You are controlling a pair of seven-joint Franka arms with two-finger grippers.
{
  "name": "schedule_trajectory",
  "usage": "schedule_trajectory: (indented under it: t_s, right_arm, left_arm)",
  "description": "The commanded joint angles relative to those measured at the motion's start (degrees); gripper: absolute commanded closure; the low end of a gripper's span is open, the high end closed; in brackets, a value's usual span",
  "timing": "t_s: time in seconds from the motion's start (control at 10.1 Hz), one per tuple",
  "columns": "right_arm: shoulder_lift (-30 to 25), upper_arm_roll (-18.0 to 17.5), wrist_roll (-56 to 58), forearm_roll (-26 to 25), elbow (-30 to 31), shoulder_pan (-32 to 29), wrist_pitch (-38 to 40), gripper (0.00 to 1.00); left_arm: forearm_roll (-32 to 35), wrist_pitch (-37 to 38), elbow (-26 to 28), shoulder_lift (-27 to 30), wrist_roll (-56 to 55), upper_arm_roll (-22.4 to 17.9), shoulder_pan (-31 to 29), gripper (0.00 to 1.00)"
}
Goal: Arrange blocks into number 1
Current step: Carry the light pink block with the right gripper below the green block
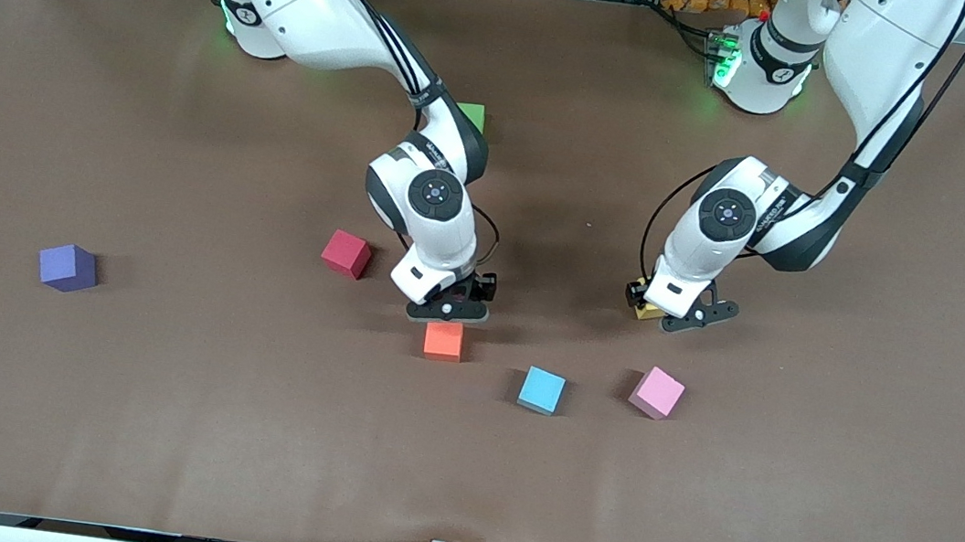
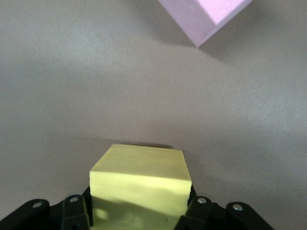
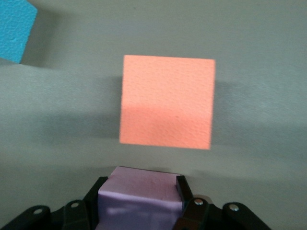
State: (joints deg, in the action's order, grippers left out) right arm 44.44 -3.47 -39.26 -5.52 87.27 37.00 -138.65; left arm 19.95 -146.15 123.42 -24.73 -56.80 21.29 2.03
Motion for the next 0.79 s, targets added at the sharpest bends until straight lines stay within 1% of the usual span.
schedule_trajectory:
  t_s: [0.0,0.2,0.39,0.49,0.69]
  right_arm:
    - [-11.00,-1.01,-0.99,-0.55,12.44,-2.19,0.22,1.00]
    - [-17.69,-4.34,-1.08,-0.46,20.71,-4.73,0.22,1.00]
    - [-22.27,-7.85,-1.61,-0.46,27.22,-6.49,0.13,1.00]
    - [-23.77,-10.31,-1.95,-0.46,29.43,-7.81,0.22,1.00]
    - [-24.14,-13.74,-4.84,-0.46,31.90,-8.00,0.13,1.00]
  left_arm:
    - [1.50,0.16,-0.28,2.58,0.99,0.50,-0.80,1.00]
    - [1.41,0.16,-2.21,2.32,0.82,0.59,-0.45,1.00]
    - [1.50,0.16,-2.83,2.14,0.47,0.94,-0.01,1.00]
    - [1.41,0.16,-2.75,2.32,-0.14,1.81,0.25,1.00]
    - [1.32,0.16,-2.92,1.79,-2.51,2.26,1.91,1.00]
